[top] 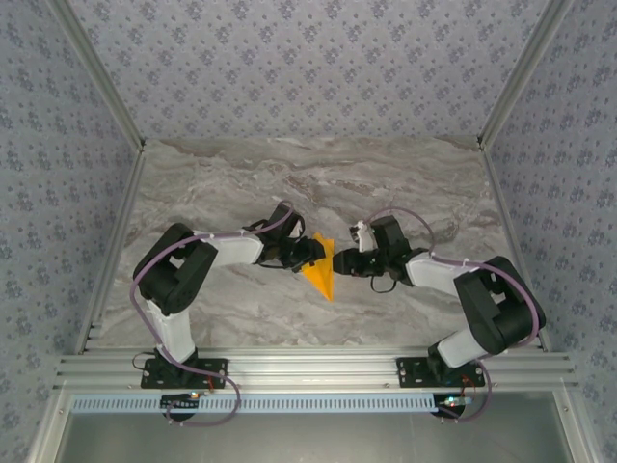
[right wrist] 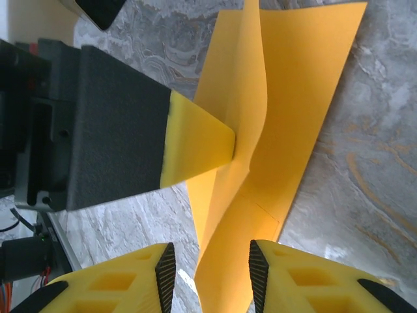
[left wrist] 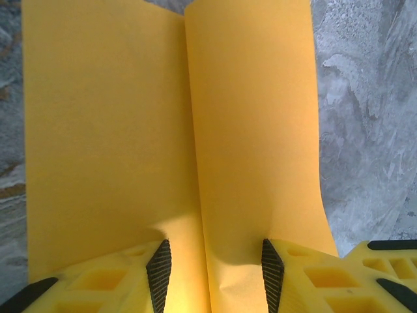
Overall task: Fold a paper plane with a square sheet of paper (fold left side to right side)
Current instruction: Fourth fold the wing at the center of the table.
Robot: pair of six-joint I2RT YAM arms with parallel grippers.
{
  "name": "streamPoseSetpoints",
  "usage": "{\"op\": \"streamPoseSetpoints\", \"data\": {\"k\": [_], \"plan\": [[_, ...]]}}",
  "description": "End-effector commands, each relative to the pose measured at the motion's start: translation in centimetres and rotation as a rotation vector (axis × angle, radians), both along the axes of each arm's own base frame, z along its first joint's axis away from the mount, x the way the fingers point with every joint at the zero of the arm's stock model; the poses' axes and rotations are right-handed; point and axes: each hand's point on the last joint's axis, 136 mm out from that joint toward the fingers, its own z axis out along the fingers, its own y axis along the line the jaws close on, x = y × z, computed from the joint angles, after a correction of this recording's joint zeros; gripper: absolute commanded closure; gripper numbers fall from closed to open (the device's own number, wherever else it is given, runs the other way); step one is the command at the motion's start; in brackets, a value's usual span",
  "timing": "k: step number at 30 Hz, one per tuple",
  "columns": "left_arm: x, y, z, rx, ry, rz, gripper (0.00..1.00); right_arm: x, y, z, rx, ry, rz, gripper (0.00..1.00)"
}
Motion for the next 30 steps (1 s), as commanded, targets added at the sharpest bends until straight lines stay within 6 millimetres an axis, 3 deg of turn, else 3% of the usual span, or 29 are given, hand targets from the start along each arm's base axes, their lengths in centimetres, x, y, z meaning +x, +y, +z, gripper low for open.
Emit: {"op": "streamPoseSetpoints", "data": {"k": [1,7,18,30], "plan": [[-0.3,0.4,-0.7,0.045,0.013,-0.002,0.56,1.0,0.6,0.5,0.048,0.019,-0.014,0.63],[-0.4,0.5,-0.8,0.045,0.015,0.000,0.56,1.7,1.2,-0.1,0.063,0.047,-0.014,0.66],[-0.4,0.4,-0.6,0.041,0.013,-0.002,0.56,2.0,0.7,-2.2,-0.015,0.077,-0.012,0.91],[-0.5,0.5,-0.5,0.041,0.013,-0.003,0.56,2.5,0.1,-3.8,-0.111,0.083,0.001,0.92]]}}
